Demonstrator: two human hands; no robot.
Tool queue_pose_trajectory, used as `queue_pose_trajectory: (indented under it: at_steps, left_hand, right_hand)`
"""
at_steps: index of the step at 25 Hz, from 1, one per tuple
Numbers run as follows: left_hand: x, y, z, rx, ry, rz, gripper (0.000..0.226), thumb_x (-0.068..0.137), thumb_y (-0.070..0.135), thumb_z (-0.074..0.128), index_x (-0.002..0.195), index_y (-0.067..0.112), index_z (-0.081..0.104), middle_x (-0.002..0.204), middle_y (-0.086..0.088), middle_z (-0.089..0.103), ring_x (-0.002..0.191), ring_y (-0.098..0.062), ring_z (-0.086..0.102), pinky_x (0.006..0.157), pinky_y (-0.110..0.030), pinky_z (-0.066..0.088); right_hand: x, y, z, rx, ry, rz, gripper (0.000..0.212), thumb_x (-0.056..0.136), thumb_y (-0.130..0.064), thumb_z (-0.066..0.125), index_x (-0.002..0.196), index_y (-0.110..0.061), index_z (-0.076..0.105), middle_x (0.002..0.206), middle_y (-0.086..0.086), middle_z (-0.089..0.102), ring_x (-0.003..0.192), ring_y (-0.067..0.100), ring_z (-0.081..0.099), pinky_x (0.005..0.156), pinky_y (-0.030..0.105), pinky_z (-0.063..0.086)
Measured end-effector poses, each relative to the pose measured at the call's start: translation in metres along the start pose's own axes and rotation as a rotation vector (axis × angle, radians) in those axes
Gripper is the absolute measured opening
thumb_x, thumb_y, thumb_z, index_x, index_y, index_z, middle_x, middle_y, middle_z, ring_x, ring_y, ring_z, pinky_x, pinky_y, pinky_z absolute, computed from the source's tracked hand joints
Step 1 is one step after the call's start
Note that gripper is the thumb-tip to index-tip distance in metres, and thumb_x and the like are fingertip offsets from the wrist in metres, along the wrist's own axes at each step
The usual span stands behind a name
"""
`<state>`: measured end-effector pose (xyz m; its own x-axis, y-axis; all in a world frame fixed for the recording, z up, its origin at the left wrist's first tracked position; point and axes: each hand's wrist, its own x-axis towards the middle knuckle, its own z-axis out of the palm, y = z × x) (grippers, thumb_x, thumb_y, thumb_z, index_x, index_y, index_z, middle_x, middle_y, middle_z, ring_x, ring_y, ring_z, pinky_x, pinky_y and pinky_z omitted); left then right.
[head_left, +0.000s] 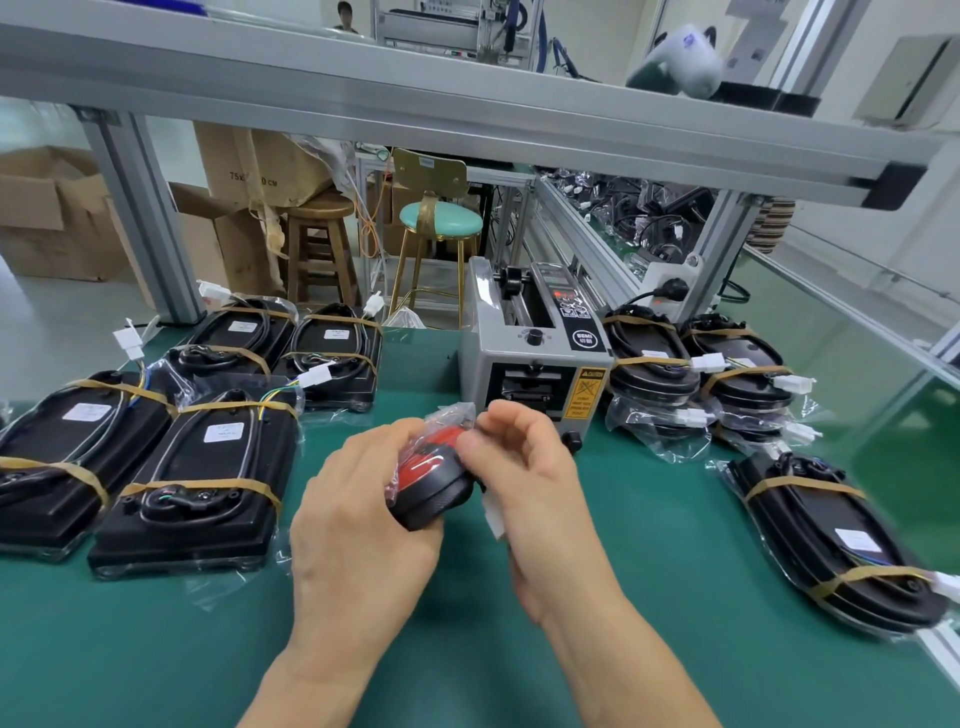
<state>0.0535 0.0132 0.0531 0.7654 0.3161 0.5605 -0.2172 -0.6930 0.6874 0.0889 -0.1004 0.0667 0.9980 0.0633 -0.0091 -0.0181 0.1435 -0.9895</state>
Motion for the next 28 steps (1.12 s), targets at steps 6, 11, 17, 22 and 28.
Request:
queue_pose_trajectory:
  at_steps: [6,11,17,22,28]
  left_hand:
    - [-0.002,-0.012,-0.006,-0.233,0.05,-0.094,0.076,0.052,-0.01,0.084,0.105,0.039,0.063,0.1,0.018,0.067,0.091,-0.009,0.065,0.083,-0.026,0.051]
    - [-0.003,-0.028,-0.013,-0.939,0.001,-0.27,0.08,0.033,-0.014,0.076,0.097,0.033,0.073,0.092,0.008,0.074,0.083,-0.007,0.069,0.071,-0.021,0.056]
    - [0.009,-0.076,-0.043,-1.102,-0.329,-0.393,0.085,0.055,-0.014,0.055,0.128,0.028,0.059,0.135,0.003,0.057,0.118,-0.013,0.057,0.093,-0.037,0.05]
    - [0.018,-0.068,-0.053,-0.521,-0.462,-0.156,0.065,0.066,0.032,0.078,0.126,0.043,0.056,0.134,0.017,0.055,0.126,-0.002,0.048,0.104,-0.03,0.037]
    - [0.013,-0.067,-0.039,-0.687,-0.286,-0.395,0.059,0.043,0.004,0.087,0.096,0.027,0.073,0.092,-0.001,0.073,0.081,-0.012,0.067,0.071,-0.019,0.053]
  right_hand:
    - [0.0,0.01,-0.013,-0.183,-0.193,-0.097,0.07,0.055,-0.038,0.08,0.119,-0.037,0.053,0.12,-0.017,0.06,0.112,-0.006,0.055,0.093,0.015,0.046]
    - [0.023,0.007,-0.042,-0.484,-0.489,-0.086,0.103,0.061,-0.024,0.085,0.147,-0.035,0.029,0.147,-0.016,0.039,0.135,-0.006,0.034,0.108,0.014,0.033]
    - [0.04,-0.003,-0.044,-0.929,-0.341,-0.399,0.063,0.059,-0.028,0.085,0.114,-0.035,0.055,0.109,-0.013,0.055,0.107,0.012,0.049,0.098,0.04,0.038]
    - [0.047,-0.003,-0.018,-1.318,-0.378,-0.58,0.066,0.067,-0.032,0.081,0.126,-0.032,0.05,0.116,-0.012,0.049,0.11,0.011,0.038,0.093,0.029,0.021]
    - [0.053,-0.023,-0.004,-1.085,-0.601,-0.417,0.055,0.075,-0.04,0.078,0.126,-0.034,0.058,0.125,-0.014,0.053,0.123,0.004,0.042,0.115,0.035,0.006]
